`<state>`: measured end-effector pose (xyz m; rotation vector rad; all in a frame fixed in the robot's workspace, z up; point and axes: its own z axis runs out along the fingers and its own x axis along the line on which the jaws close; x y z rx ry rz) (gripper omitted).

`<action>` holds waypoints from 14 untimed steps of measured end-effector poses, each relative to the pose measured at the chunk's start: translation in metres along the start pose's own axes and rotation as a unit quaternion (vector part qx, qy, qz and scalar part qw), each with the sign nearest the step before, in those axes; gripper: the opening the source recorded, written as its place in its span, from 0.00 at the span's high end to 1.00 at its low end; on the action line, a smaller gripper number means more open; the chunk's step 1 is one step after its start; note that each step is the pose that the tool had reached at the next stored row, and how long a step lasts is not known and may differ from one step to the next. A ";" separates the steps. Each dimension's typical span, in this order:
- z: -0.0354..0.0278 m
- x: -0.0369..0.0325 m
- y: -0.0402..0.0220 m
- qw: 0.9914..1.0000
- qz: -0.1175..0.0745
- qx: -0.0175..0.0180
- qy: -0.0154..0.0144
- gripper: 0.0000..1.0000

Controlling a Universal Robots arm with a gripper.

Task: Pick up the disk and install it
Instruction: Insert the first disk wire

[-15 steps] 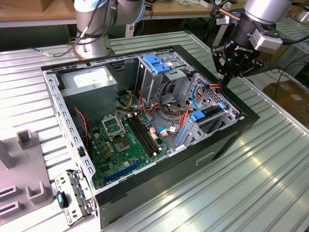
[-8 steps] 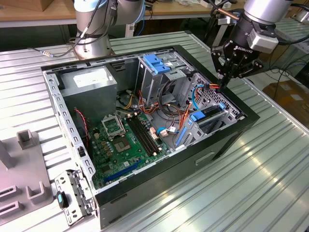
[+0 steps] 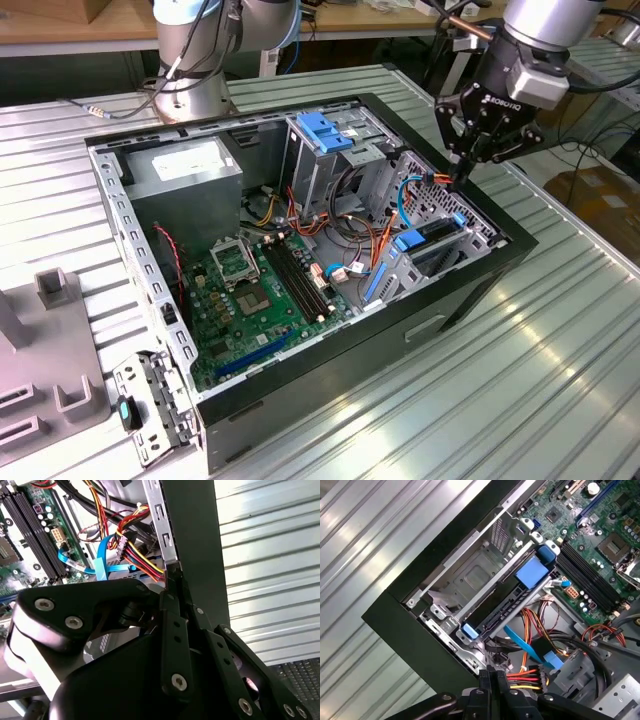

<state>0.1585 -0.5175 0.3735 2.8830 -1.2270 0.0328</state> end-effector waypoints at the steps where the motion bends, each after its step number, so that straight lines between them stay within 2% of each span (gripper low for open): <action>1: 0.0000 -0.0001 0.0001 1.000 0.006 0.000 0.000 0.84; 3: 0.0000 -0.0003 0.0003 1.000 0.016 0.000 0.000 0.84; 6: 0.0000 -0.0004 0.0005 0.999 0.039 -0.001 0.000 0.84; 10: 0.0001 -0.0005 0.0005 0.998 0.068 -0.002 0.000 0.84; 14: 0.0005 -0.0007 0.0006 0.996 0.094 -0.002 0.000 0.84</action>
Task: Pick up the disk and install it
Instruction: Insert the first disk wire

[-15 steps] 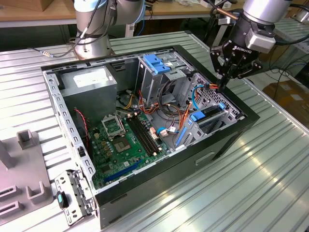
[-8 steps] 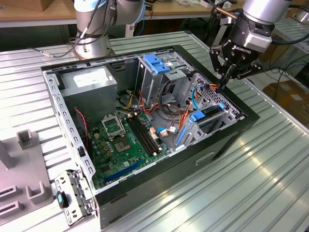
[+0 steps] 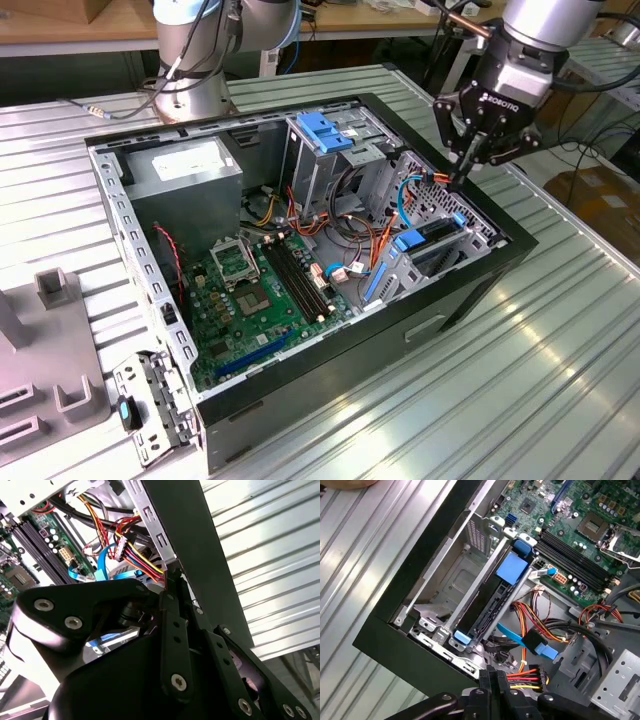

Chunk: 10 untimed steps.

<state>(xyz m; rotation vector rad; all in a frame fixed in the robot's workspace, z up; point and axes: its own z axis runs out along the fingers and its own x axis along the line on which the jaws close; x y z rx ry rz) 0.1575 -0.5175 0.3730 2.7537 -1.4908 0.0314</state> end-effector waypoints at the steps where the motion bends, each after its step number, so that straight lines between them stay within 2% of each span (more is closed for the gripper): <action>1: 0.0001 -0.0005 0.0008 1.000 0.001 0.000 0.000 0.84; 3: 0.0005 -0.0021 0.0034 1.000 0.002 0.000 0.000 0.84; 6: 0.0010 -0.0022 0.0034 1.000 0.019 0.000 0.000 0.84; 9: 0.0021 -0.0023 0.0035 0.999 0.045 -0.001 0.000 0.84; 10: 0.0026 -0.0023 0.0035 0.998 0.057 -0.001 0.000 0.84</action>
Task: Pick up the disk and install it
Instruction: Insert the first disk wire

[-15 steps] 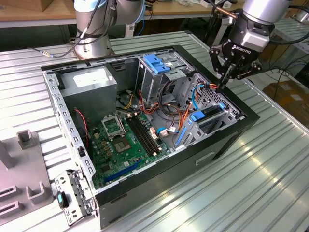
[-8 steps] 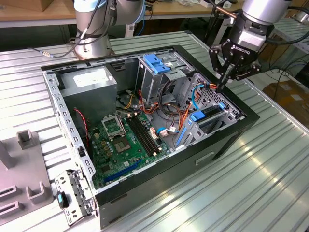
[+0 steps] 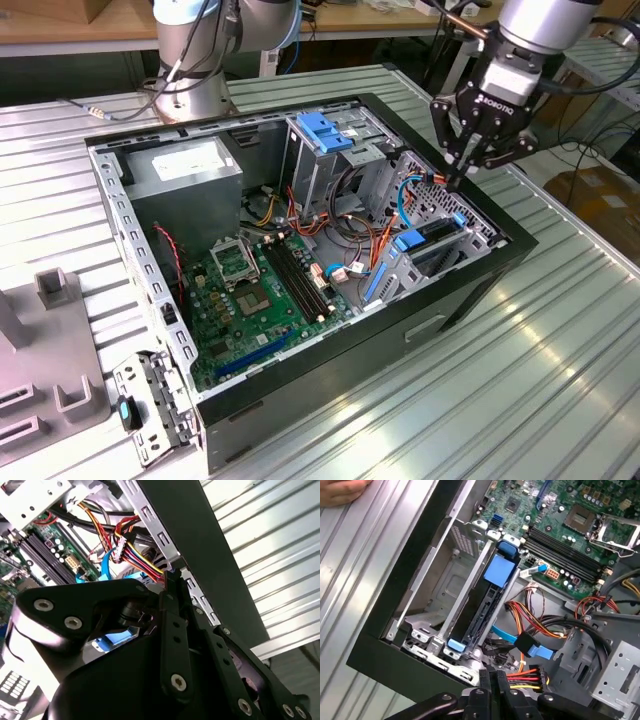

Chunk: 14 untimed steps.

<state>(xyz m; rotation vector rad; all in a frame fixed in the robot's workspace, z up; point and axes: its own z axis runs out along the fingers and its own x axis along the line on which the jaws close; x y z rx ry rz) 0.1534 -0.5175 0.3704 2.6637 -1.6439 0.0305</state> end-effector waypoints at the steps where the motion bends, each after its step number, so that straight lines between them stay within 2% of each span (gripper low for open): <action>1: 0.0003 0.0000 0.0000 1.000 0.008 0.000 0.000 0.84; 3: 0.0012 0.0000 0.0000 1.000 0.029 -0.001 0.000 0.84; 4: 0.0017 0.0000 0.0000 0.999 0.042 -0.001 0.000 0.84; 5: 0.0022 0.0000 0.0000 0.998 0.057 -0.001 0.000 0.84; 9: 0.0034 0.0000 0.0000 0.996 0.090 -0.002 0.000 0.84; 10: 0.0038 -0.0002 0.0002 0.996 0.093 -0.002 0.000 0.84; 14: 0.0044 -0.0017 0.0032 0.996 0.094 -0.003 0.000 0.84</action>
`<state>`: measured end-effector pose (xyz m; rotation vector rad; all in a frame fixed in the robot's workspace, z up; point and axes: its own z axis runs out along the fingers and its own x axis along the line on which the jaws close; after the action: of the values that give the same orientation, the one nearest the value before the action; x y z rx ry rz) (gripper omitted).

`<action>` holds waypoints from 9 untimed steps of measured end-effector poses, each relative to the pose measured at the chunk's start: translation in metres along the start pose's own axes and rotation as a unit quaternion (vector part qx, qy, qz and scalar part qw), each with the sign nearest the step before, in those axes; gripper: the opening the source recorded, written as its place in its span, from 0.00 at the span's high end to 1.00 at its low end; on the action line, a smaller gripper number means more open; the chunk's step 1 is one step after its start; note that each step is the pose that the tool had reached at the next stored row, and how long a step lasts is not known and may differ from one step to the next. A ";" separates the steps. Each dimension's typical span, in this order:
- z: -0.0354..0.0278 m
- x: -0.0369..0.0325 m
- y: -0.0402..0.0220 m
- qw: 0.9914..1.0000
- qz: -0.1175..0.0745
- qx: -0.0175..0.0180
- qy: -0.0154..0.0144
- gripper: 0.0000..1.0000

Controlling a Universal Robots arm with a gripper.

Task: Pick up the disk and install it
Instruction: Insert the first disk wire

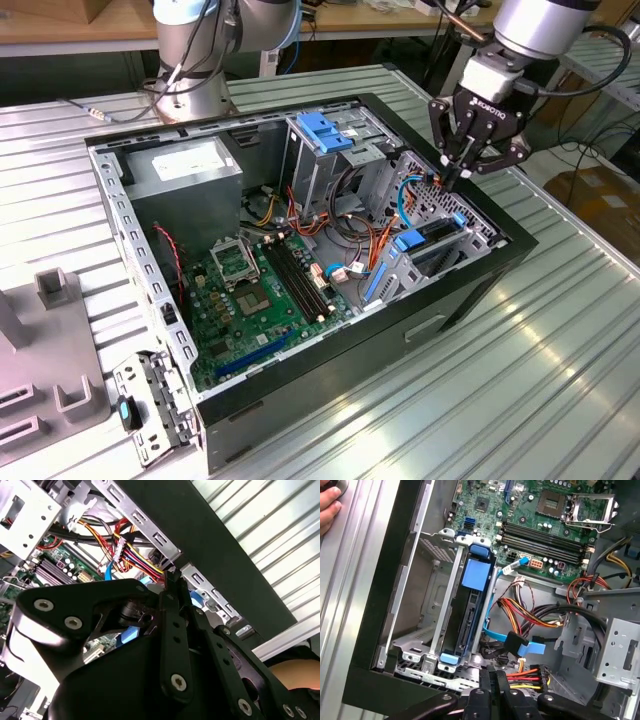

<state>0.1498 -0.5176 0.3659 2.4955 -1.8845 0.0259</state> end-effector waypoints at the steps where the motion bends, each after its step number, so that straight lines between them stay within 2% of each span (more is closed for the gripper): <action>1: 0.0002 -0.0003 0.0009 1.000 0.000 0.000 0.000 0.84; 5: 0.0012 -0.0004 0.0011 0.999 0.035 -0.001 0.000 0.84; 9: 0.0014 -0.0001 0.0028 0.999 0.042 -0.002 0.000 0.84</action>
<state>0.1472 -0.5182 0.3645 2.4130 -1.9866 0.0228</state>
